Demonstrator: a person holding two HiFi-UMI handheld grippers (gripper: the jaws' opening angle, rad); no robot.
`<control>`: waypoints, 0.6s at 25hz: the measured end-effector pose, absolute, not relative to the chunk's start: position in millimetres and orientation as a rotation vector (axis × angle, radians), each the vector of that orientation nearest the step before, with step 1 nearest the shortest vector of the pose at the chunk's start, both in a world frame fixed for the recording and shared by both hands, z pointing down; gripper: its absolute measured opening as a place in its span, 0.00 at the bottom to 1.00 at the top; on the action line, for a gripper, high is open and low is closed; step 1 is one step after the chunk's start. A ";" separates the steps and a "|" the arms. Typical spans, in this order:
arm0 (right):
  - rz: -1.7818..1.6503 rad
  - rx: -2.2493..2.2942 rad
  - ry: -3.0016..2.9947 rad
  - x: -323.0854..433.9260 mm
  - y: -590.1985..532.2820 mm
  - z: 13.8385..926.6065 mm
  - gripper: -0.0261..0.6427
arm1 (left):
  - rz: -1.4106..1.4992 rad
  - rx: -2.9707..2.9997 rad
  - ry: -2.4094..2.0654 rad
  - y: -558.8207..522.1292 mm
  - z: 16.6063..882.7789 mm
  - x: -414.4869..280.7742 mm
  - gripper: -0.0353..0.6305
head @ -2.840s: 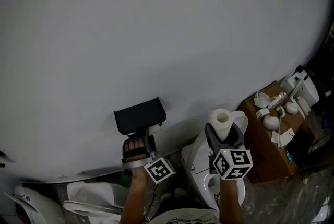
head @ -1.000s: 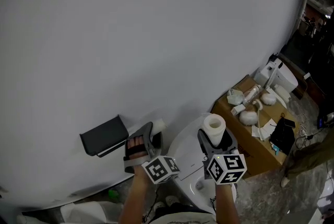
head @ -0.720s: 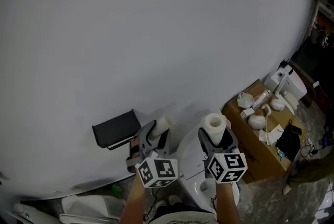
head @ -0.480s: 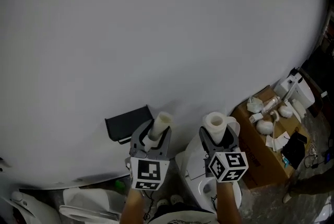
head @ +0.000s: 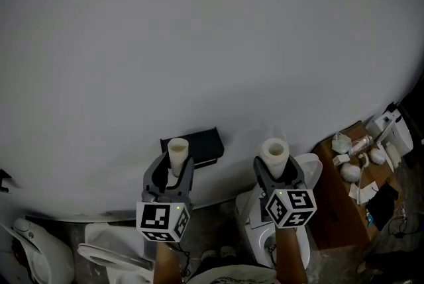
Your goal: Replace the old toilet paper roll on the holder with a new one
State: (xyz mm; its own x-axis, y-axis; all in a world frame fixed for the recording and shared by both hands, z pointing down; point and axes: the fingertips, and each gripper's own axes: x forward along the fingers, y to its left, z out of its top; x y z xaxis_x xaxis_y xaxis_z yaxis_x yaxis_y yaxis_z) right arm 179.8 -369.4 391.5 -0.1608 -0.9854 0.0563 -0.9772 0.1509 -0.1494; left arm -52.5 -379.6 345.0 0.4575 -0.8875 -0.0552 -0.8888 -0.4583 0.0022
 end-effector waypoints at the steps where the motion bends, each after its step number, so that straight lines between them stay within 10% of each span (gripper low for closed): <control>1: -0.236 -1.986 2.346 176.2 -370.7 391.2 0.54 | 0.110 -2.658 1.655 -379.1 344.9 -63.4 0.35; 15: -0.265 -1.907 2.409 143.1 -381.6 395.8 0.54 | 0.248 -2.586 1.851 -371.7 343.6 -131.0 0.35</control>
